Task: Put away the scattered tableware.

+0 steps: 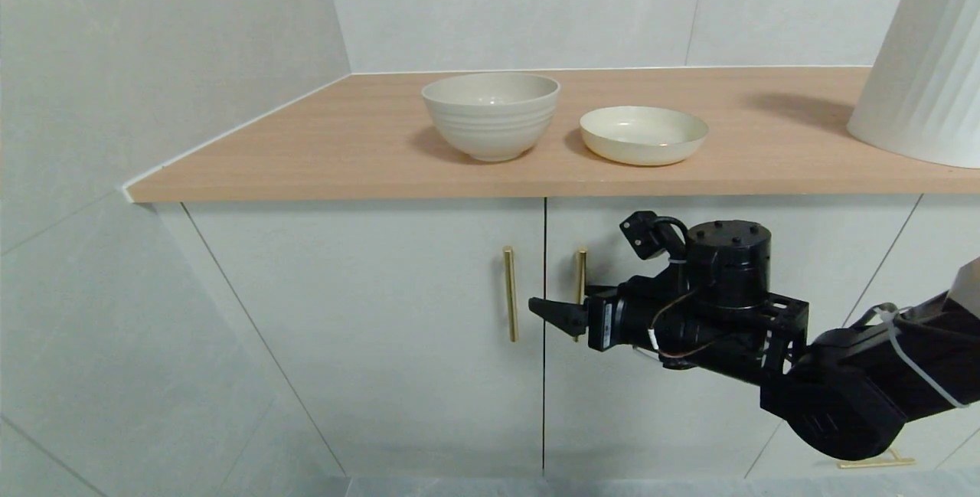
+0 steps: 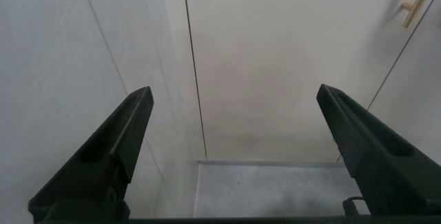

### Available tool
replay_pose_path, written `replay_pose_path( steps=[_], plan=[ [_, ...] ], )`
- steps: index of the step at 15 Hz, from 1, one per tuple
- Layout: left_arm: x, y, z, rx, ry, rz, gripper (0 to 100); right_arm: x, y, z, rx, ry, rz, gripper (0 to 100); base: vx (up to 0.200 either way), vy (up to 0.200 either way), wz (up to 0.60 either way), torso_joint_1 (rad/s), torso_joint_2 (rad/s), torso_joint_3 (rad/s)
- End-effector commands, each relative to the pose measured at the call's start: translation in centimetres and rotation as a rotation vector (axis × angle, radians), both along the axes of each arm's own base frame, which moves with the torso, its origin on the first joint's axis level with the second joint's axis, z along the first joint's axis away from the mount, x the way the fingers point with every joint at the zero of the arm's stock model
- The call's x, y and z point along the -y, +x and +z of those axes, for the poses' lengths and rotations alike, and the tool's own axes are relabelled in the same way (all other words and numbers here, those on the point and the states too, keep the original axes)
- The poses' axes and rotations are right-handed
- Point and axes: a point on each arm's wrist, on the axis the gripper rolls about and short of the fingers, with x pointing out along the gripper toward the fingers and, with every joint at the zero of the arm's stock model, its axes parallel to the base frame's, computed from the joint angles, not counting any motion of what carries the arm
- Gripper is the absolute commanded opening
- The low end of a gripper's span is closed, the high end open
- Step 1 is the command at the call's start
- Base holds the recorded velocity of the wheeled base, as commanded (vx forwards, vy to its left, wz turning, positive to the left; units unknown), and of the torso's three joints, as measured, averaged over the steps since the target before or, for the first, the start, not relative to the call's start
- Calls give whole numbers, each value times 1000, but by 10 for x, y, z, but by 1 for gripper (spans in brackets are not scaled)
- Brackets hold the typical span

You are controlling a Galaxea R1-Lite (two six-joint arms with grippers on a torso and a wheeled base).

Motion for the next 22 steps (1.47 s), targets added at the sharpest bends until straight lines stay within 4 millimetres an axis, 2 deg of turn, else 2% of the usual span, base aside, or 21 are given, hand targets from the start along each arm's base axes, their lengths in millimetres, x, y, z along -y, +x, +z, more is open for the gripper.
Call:
replay_pose_path(
  steps=[1, 11, 14, 17, 20, 22],
  plan=[
    [0, 0, 0, 0, 0, 0, 100, -3, 4, -4, -8, 2, 0, 100, 0, 0, 0, 0, 0, 0],
    [0, 0, 0, 0, 0, 0, 100, -7, -11, 3, -16, 72, 80, 100, 0, 0, 0, 0, 0, 0],
    [0, 0, 0, 0, 0, 0, 100, 1, -23, 13, -26, 101, 145, 100, 0, 0, 0, 0, 0, 0],
    [0, 0, 0, -2, 0, 0, 100, 9, -35, 15, -50, 114, 236, 100, 0, 0, 0, 0, 0, 0],
    [0, 0, 0, 0, 0, 0, 100, 16, -44, 16, -56, 111, 244, 100, 0, 0, 0, 0, 0, 0],
    [0, 0, 0, -2, -2, 0, 100, 25, -60, 17, -74, 114, 305, 100, 0, 0, 0, 0, 0, 0]
  ],
)
